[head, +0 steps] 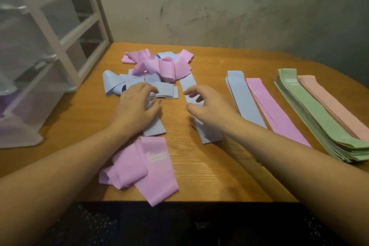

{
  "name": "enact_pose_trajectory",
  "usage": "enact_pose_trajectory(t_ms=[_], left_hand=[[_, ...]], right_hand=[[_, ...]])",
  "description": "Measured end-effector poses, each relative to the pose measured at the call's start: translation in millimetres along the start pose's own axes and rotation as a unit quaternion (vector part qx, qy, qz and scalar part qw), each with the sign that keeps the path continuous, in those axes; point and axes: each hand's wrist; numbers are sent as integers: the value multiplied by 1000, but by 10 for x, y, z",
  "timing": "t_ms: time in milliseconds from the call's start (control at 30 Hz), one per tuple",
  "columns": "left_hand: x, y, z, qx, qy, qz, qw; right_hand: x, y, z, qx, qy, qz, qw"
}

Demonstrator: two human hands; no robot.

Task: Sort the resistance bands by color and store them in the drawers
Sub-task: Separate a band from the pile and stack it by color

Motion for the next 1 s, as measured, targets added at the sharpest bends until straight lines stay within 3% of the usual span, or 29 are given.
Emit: enact_pose_trajectory(t_ms=[133,333,533,667,867,1000], left_hand=[[11,7,5,58,2,-28,998],[50,1,9,38,4,-8,999],[44,20,19,45,11,-5,999],[43,19,20,42,-1,-8,999],[39,-1,17,52,11,-29,998],[19,21,37,62,21,-27,997]], right_hand=[[213,-2,-332,-7,-19,60,998],[468,-6,-709,-28,-47,120,991],[584,69,-707,-54,-1,149,987],[580,124,-736,-41,-18,156,987],[461,80,-598,-44,-30,110,993],[322,-2,-354,-109,24,54,992]])
Point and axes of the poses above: each hand's wrist, its own z-axis away from the middle knuckle, its own x-axis out of the palm, y = z × x, and after that the axes turned 11 degrees about -z, right-handed
